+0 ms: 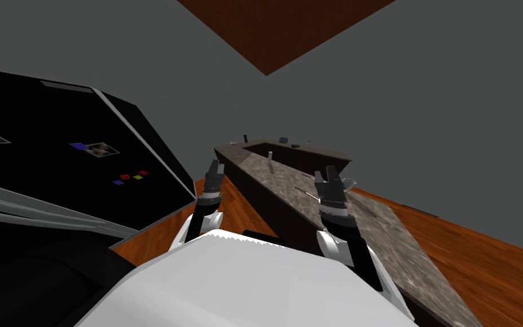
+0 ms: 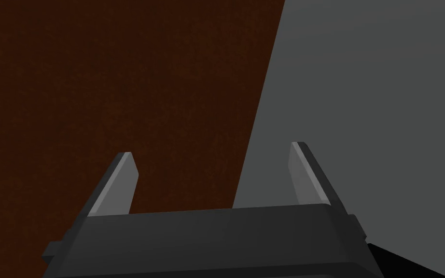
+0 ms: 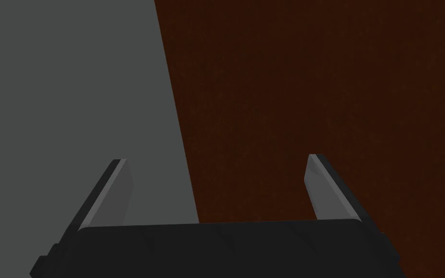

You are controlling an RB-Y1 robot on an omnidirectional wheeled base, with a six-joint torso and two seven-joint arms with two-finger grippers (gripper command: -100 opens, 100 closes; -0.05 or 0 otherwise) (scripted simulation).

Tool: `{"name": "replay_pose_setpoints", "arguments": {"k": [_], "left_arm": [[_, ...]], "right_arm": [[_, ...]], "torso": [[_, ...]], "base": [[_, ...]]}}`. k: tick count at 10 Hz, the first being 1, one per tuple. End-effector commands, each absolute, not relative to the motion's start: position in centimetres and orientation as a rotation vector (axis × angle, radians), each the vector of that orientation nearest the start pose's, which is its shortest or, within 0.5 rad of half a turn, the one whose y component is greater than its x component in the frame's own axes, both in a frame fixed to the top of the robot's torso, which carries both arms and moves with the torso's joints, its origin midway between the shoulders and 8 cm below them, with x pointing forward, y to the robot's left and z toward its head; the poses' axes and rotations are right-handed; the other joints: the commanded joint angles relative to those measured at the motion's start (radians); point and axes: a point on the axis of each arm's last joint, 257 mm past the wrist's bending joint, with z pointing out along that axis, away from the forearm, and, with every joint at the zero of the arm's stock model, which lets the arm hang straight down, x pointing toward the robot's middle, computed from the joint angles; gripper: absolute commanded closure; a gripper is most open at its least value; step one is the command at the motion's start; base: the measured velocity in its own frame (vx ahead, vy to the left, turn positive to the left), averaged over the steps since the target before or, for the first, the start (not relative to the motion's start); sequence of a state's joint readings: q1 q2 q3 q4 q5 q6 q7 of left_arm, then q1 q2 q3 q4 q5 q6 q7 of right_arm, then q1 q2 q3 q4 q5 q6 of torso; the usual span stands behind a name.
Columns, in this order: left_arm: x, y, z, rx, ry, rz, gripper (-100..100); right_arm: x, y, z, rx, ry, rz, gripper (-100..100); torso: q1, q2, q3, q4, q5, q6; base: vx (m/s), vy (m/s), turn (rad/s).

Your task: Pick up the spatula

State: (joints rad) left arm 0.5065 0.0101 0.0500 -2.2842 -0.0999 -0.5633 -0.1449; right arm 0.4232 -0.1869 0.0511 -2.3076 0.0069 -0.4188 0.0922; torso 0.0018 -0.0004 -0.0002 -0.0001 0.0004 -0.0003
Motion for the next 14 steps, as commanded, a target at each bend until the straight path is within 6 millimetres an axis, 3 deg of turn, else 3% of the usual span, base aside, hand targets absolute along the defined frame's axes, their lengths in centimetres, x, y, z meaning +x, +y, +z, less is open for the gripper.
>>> {"name": "replay_pose_setpoints", "arguments": {"k": [1, 9, 14], "left_arm": [[33.2, 27.9, 3.5, -0.475, 0.666, -1.067, 0], [33.2, 27.9, 3.5, -0.475, 0.666, -1.067, 0], [33.2, 27.9, 3.5, -0.475, 0.666, -1.067, 0]], "right_arm": [[36.4, -23.0, 3.7, 0.434, 0.825, 1.274, -100], [38.3, -22.1, 1.5, 0.285, 1.003, 1.211, -100], [40.0, -22.3, -0.9, 0.19, 1.133, 1.142, -100]], "torso": [[0.0, 0.0, 0.0, 0.0, 0.0, 0.0], [0.0, -0.001, -0.001, 0.0, 0.0, 0.0], [-0.001, -0.001, 0.0, 0.0, 0.0, 0.001]], "base": [[0.01, 0.043, 0.139], [0.014, 0.031, 0.084], [0.017, 0.023, 0.108]]}}
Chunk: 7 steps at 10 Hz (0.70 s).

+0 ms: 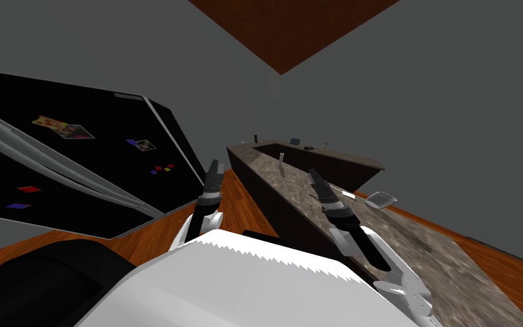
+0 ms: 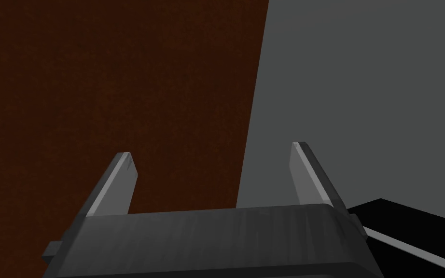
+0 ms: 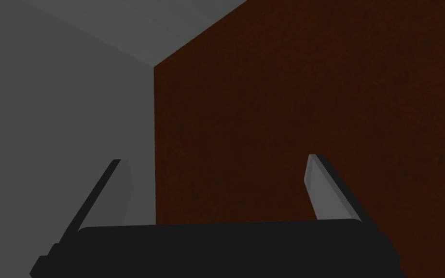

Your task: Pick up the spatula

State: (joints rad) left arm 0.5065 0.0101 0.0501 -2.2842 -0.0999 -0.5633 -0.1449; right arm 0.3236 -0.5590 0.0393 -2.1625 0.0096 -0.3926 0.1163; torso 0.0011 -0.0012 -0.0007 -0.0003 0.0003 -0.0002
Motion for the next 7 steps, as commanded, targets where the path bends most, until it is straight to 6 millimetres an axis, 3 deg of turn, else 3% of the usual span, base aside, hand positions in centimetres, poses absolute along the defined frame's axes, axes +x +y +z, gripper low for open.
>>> {"name": "replay_pose_setpoints", "arguments": {"k": [1, 7], "left_arm": [[33.2, 27.9, 3.5, -0.475, 0.666, -1.067, 0], [33.2, 27.9, 3.5, -0.475, 0.666, -1.067, 0]], "right_arm": [[39.9, -22.2, -1.0, 0.176, 1.144, 1.138, -100], [41.5, -23.3, -4.7, 0.065, 1.306, 1.04, -100]], "torso": [[0.0, 0.0, 0.0, 0.0, 0.0, 0.0], [-0.001, 0.0, 0.0, 0.0, 0.0, 0.0]], "base": [[0.013, 0.011, 0.073], [0.015, 0.008, 0.119]]}}
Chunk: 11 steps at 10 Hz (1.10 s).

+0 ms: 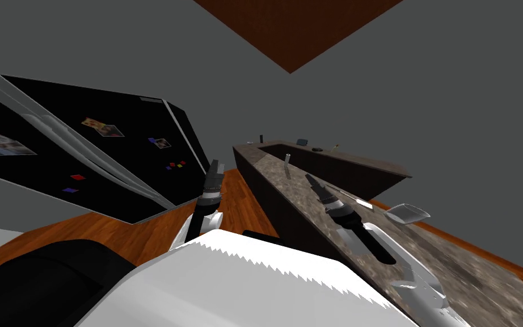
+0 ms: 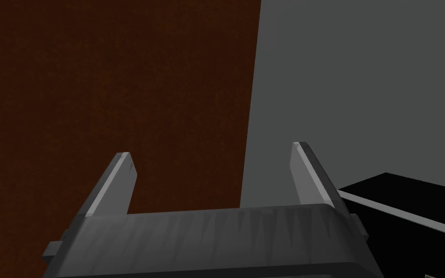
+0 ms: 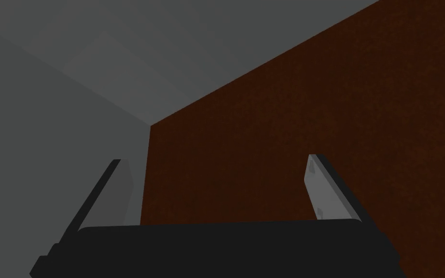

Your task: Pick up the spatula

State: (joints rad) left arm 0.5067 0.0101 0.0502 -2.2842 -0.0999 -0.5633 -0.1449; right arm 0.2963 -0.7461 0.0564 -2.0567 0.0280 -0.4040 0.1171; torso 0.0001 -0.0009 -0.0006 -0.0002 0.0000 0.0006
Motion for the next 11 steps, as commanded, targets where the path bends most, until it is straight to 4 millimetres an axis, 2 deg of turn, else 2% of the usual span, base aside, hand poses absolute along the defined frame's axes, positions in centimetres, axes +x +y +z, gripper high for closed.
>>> {"name": "replay_pose_setpoints", "arguments": {"k": [1, 2, 3, 4, 5, 6, 7, 8, 9, 10, 11], "left_arm": [[33.2, 27.9, 3.5, -0.475, 0.666, -1.067, 0], [33.2, 27.9, 3.5, -0.475, 0.666, -1.067, 0], [33.2, 27.9, 3.5, -0.475, 0.666, -1.067, 0], [33.2, 27.9, 3.5, -0.475, 0.666, -1.067, 0], [33.2, 27.9, 3.5, -0.475, 0.666, -1.067, 0], [33.2, 27.9, 3.5, -0.475, 0.666, -1.067, 0], [33.2, 27.9, 3.5, -0.475, 0.666, -1.067, 0], [33.2, 27.9, 3.5, -0.475, 0.666, -1.067, 0], [33.2, 27.9, 3.5, -0.475, 0.666, -1.067, 0], [33.2, 27.9, 3.5, -0.475, 0.666, -1.067, 0], [33.2, 27.9, 3.5, -0.475, 0.666, -1.067, 0]], "right_arm": [[42.0, -23.9, -6.1, 0.049, 1.349, 1.011, -100], [42.0, -23.9, -6.1, 0.028, 1.364, 1.001, -100], [42.4, -24.7, -7.6, 0.013, 1.41, 0.971, -100], [42.4, -24.8, -7.7, -0.007, 1.423, 0.96, -100], [42.7, -25.7, -9.3, -0.023, 1.471, 0.927, -100], [42.7, -25.9, -9.3, -0.042, 1.484, 0.916, -100], [42.9, -26.8, -10.8, -0.062, 1.532, 0.883, -100], [43.0, -27.1, -11.0, -0.076, 1.546, 0.869, -100], [43.0, -28.1, -12.5, -0.099, 1.595, 0.837, -100], [43.1, -28.6, -12.7, -0.109, 1.609, 0.821, -100], [43.0, -30.0, -14.5, -0.124, 1.664, 0.781, -100]], "torso": [[0.0, 0.0, 0.0, 0.0, 0.0, 0.0], [0.0, 0.0, 0.0, 0.0, 0.0, 0.0], [0.0, 0.0, 0.0, 0.0, 0.0, 0.0], [-0.001, 0.0, 0.0, 0.0, 0.0, -0.001], [-0.001, 0.0, 0.0, 0.0, 0.0, 0.0], [-0.001, 0.0, 0.0, 0.0, 0.0, -0.001], [-0.001, 0.0, 0.0, 0.0, 0.0, 0.0], [-0.001, 0.0, 0.0, 0.0, 0.0, 0.0], [-0.001, 0.0, 0.0, 0.0, 0.0, 0.0], [-0.002, 0.0, 0.0, 0.0, -0.001, 0.0], [-0.002, 0.001, 0.0, 0.0, 0.0, 0.0]], "base": [[0.016, 0.001, 0.141], [0.012, -0.005, 0.104], [0.01, -0.005, 0.185], [0.008, -0.01, 0.083], [0.008, -0.012, 0.218], [0.007, -0.018, 0.074], [0.009, -0.019, 0.15], [0.009, -0.021, 0.097], [0.008, -0.025, 0.162], [0.004, -0.025, 0.104], [0.002, -0.029, 0.201]]}}
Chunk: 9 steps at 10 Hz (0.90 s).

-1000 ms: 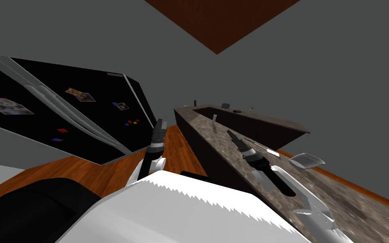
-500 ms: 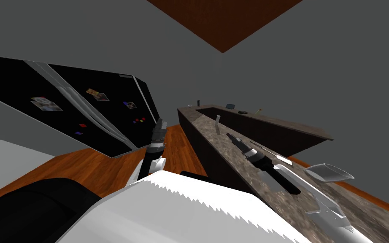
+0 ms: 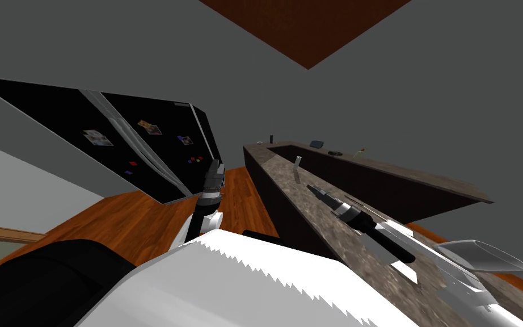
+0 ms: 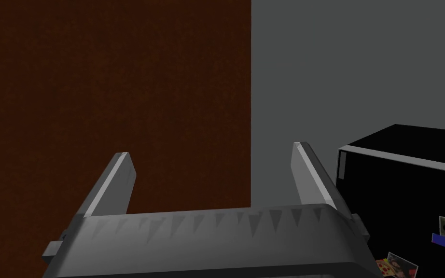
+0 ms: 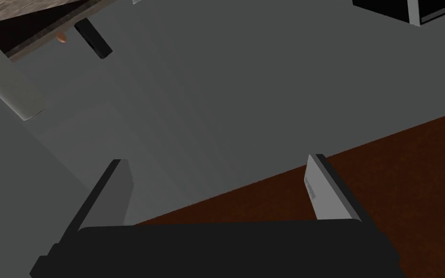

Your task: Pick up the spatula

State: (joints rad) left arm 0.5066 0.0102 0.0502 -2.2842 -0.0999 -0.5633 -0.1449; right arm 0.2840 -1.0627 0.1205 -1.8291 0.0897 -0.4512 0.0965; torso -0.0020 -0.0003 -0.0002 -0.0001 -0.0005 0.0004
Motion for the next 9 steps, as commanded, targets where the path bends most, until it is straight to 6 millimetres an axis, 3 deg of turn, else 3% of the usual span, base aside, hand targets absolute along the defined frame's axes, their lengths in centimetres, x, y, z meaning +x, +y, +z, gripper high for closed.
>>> {"name": "replay_pose_setpoints", "arguments": {"k": [1, 2, 3, 4, 5, 6, 7, 8, 9], "left_arm": [[33.2, 27.9, 3.5, -0.475, 0.666, -1.067, 0], [33.2, 27.9, 3.5, -0.475, 0.666, -1.067, 0], [33.2, 27.9, 3.5, -0.475, 0.666, -1.067, 0], [33.2, 27.9, 3.5, -0.475, 0.666, -1.067, 0], [33.2, 27.9, 3.5, -0.475, 0.666, -1.067, 0], [33.2, 27.9, 3.5, -0.475, 0.666, -1.067, 0], [33.2, 27.9, 3.5, -0.475, 0.666, -1.067, 0], [33.2, 27.9, 3.5, -0.475, 0.666, -1.067, 0], [33.2, 27.9, 3.5, -0.475, 0.666, -1.067, 0]], "right_arm": [[43.0, -30.2, -14.4, -0.14, 1.673, 0.77, -100], [42.8, -31.7, -16.2, -0.159, 1.73, 0.731, -100], [42.8, -32.0, -16.2, -0.17, 1.739, 0.719, -100], [42.4, -33.7, -18.0, -0.186, 1.797, 0.679, -100], [42.4, -34.0, -18.0, -0.198, 1.805, 0.668, -100], [41.8, -35.9, -19.8, -0.213, 1.868, 0.625, -100], [41.8, -36.1, -19.7, -0.224, 1.873, 0.616, -100], [41.0, -38.1, -21.6, -0.237, 1.938, 0.575, -100], [41.0, -38.3, -21.4, -0.247, 1.943, 0.566, -100]], "torso": [[0.0, 0.0, 0.0, 0.0, 0.0, 0.0], [0.0, 0.0, 0.0, 0.0, 0.0, 0.001], [0.0, 0.0, 0.0, 0.0, 0.0, 0.0], [0.0, 0.001, 0.0, 0.0, 0.0, 0.001], [0.0, 0.001, 0.0, 0.0, 0.0, 0.0], [0.0, 0.001, 0.0, 0.0, 0.0, 0.001], [-0.001, 0.001, 0.0, 0.0, 0.0, 0.0], [0.0, 0.001, 0.001, 0.0, 0.0, 0.001], [0.0, 0.001, 0.001, 0.0, 0.0, 0.0]], "base": [[0.0, -0.033, 0.078], [-0.006, -0.036, 0.121], [-0.009, -0.029, 0.112], [-0.01, -0.039, 0.236], [-0.007, -0.038, 0.083], [-0.008, -0.04, 0.124], [-0.012, -0.031, 0.099], [-0.02, -0.034, 0.189], [-0.02, -0.035, 0.089]]}}
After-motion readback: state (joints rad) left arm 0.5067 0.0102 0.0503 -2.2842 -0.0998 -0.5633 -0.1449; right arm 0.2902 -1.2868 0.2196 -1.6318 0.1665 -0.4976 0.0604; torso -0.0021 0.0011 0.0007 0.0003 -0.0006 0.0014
